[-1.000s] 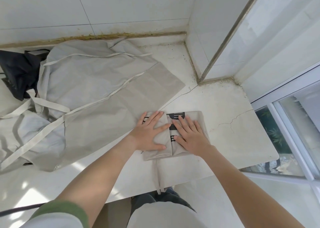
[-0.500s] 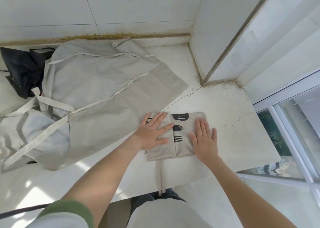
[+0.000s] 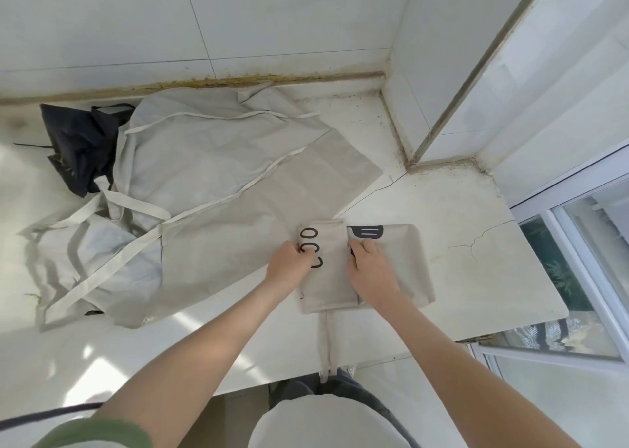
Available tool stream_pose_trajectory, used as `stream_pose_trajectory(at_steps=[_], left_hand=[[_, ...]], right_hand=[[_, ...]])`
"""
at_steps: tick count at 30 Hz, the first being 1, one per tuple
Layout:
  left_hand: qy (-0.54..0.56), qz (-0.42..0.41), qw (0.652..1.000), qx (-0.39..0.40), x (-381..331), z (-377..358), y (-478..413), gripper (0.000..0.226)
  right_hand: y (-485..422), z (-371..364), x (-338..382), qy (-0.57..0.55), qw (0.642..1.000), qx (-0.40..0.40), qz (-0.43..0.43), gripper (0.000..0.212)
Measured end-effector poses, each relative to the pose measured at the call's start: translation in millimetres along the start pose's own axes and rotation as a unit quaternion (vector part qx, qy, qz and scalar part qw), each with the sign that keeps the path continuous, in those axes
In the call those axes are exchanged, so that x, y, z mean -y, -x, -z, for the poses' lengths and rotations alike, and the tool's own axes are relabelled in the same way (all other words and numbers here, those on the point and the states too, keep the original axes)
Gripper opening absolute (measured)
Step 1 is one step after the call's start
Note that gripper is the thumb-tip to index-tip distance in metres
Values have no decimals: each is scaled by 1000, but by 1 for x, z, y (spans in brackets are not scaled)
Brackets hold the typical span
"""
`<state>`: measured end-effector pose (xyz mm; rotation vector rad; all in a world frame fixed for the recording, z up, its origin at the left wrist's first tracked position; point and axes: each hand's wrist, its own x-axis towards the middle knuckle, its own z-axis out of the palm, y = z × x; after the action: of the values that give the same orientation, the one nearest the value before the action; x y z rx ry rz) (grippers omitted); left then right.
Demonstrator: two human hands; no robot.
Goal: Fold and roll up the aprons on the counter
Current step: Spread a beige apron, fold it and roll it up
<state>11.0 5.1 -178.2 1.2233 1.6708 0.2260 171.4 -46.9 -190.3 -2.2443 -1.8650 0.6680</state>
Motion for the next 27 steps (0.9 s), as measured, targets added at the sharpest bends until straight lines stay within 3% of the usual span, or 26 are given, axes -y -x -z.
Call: stream_pose_trajectory(at_steps=[3,5,7,8,9,10,11,12,14,17,22,24,27], left_hand=[[150,41,984,88,-9,9,3,20],[229,33,963,140,-14,12,10,13],[288,21,941,177,-18,11,14,28],[312,18,932,182,-20,10,15,35],[321,12,929,183,-20,8,15,36],[313,-1,933,180,-20,5,14,32],[288,-13,943,168,-19,3,13,24],[252,-19,957,145,-17,0,9,16],[174,-20,979,100,-13,-7,3,14],[112,13,990,90,-19,-19,6,41],[18,43,997,69,-32,-37,15,49],[20,55,996,73,-34,-41,15,50],[37,60,991,113,-35,-39,16,28]], right_hand=[[3,-3,14,48,998,-14,-26,62],[1,-6,19,61,997,-13,-36,58],[-6,-13,22,-35,997,44,-43,43],[-10,-12,24,-150,983,88,-58,40],[-10,-4,30,-290,945,119,-94,37],[-11,0,33,-424,884,135,-145,36],[-9,10,35,-515,824,136,-193,40],[-8,17,34,-566,786,138,-206,43],[-6,29,33,-585,774,156,-186,40],[0,37,29,-611,751,182,-174,33],[6,24,8,-594,761,117,-233,25],[9,21,-1,-525,808,64,-259,27],[16,20,-11,-377,893,-23,-244,36]])
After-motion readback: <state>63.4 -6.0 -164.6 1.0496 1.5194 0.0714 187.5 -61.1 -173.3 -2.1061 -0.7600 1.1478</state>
